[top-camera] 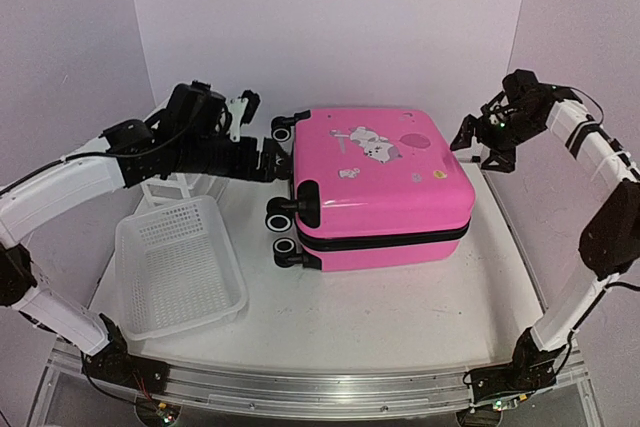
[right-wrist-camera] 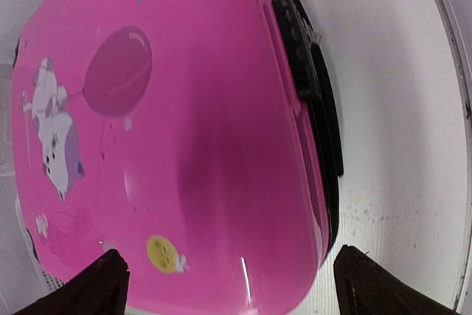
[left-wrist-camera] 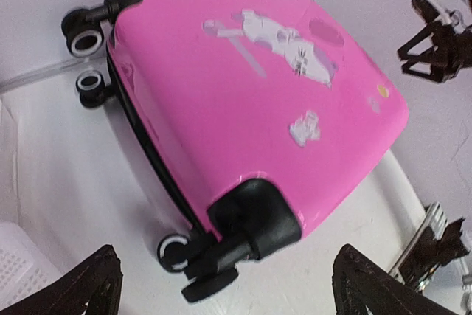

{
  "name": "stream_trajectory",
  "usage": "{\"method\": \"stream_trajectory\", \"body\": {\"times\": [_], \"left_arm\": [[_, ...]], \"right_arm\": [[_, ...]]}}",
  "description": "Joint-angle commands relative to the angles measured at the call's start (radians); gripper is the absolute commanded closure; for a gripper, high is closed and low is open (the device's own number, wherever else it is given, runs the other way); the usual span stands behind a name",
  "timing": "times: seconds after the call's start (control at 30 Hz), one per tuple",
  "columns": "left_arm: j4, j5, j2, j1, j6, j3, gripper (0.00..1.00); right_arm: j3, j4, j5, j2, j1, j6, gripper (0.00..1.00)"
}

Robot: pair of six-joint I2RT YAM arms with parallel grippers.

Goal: Open, take out, and arrange the luggage

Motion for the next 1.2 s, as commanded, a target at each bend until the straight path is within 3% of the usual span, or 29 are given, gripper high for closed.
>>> {"method": "stream_trajectory", "body": {"times": [0.0,0.1,0.33,0.53,0.67,0.87,1.03,1.17], "left_arm": [[-0.100,0.066,0.162,0.070,-0.035,0.236,0.01],[-0.142,0.137,0.324,0.110,-0.043,0.392,0.01],[-0.179,0.092,0.571,0.136,-0.011,0.630,0.01],[-0.178,0.202,0.711,0.144,-0.004,0.765,0.01],[-0.177,0.309,0.801,0.150,-0.016,0.822,0.03],[-0.177,0.467,0.914,0.151,-0.005,0.930,0.04],[-0.178,0.644,1.019,0.151,0.003,1.061,0.05],[-0.178,0.636,1.015,0.152,0.055,1.078,0.04]], "right_arm": [[0.153,0.055,-0.125,0.144,-0.037,0.013,0.02],[0.193,0.054,-0.184,0.222,-0.070,0.006,0.02],[0.146,0.081,-0.479,0.325,-0.083,-0.039,0.02],[-0.066,0.150,-0.548,0.249,-0.078,-0.010,0.07],[-0.297,0.306,-0.604,0.108,-0.059,0.063,0.12],[-0.566,0.402,-0.555,-0.125,0.072,0.135,0.12],[-0.761,0.404,-0.354,-0.336,0.303,0.223,0.10],[-0.849,0.308,-0.207,-0.538,0.359,0.261,0.08]]}}
